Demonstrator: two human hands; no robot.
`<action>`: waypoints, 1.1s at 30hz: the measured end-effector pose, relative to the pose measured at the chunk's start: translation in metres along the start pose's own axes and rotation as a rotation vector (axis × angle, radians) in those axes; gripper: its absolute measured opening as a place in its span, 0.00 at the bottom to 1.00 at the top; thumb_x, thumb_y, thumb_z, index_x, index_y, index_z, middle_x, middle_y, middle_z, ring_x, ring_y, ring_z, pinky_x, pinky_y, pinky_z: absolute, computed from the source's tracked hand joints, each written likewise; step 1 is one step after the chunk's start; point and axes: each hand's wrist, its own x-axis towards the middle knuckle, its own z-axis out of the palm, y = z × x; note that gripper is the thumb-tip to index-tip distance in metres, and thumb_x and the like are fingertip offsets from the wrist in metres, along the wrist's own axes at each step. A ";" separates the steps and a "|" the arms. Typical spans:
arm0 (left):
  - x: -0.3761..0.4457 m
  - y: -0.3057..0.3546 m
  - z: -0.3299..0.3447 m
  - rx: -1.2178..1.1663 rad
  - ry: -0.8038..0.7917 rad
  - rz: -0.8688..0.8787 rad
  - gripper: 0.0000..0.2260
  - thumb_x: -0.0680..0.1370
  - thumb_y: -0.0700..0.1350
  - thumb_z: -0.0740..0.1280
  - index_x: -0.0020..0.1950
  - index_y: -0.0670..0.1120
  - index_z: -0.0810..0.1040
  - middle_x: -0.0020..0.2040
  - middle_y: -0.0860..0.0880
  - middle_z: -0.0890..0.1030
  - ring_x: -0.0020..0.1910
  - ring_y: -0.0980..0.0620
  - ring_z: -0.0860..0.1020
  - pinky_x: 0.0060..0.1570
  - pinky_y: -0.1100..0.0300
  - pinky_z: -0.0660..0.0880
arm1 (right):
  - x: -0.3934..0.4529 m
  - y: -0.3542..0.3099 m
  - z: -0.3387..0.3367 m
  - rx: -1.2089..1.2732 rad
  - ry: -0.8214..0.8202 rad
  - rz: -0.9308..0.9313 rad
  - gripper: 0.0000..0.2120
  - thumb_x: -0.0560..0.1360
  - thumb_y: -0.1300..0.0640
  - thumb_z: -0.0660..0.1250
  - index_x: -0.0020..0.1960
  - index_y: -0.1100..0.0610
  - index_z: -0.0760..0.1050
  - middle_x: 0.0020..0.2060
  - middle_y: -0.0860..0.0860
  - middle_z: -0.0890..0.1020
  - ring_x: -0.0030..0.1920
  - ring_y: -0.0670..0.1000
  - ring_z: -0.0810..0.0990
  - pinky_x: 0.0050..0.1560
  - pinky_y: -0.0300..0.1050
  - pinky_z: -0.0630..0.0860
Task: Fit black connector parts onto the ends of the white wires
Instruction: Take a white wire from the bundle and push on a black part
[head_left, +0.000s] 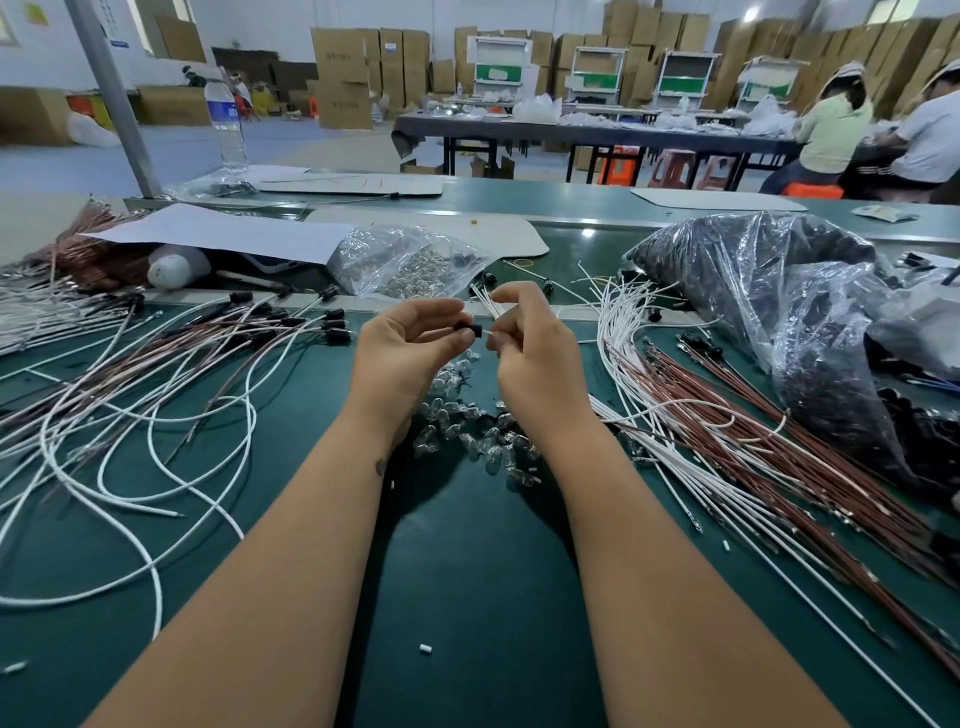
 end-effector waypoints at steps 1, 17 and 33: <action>0.000 0.000 0.001 0.007 -0.007 0.000 0.14 0.69 0.29 0.73 0.49 0.44 0.80 0.41 0.50 0.85 0.43 0.54 0.83 0.45 0.66 0.77 | 0.000 0.001 0.000 -0.001 0.002 -0.009 0.16 0.75 0.71 0.62 0.59 0.57 0.70 0.38 0.51 0.77 0.38 0.44 0.75 0.39 0.40 0.69; 0.000 0.001 0.001 0.096 0.064 0.013 0.11 0.68 0.35 0.76 0.47 0.44 0.81 0.40 0.47 0.83 0.40 0.54 0.81 0.43 0.64 0.78 | 0.001 0.006 -0.003 -0.291 -0.033 0.022 0.03 0.77 0.58 0.65 0.45 0.55 0.77 0.38 0.48 0.78 0.41 0.51 0.75 0.38 0.44 0.66; 0.001 0.002 -0.001 0.057 -0.014 -0.094 0.08 0.70 0.32 0.73 0.46 0.42 0.83 0.39 0.48 0.85 0.40 0.54 0.83 0.44 0.66 0.78 | 0.000 0.008 -0.008 -0.292 -0.007 0.011 0.04 0.78 0.56 0.65 0.48 0.53 0.78 0.42 0.48 0.78 0.43 0.50 0.74 0.38 0.45 0.69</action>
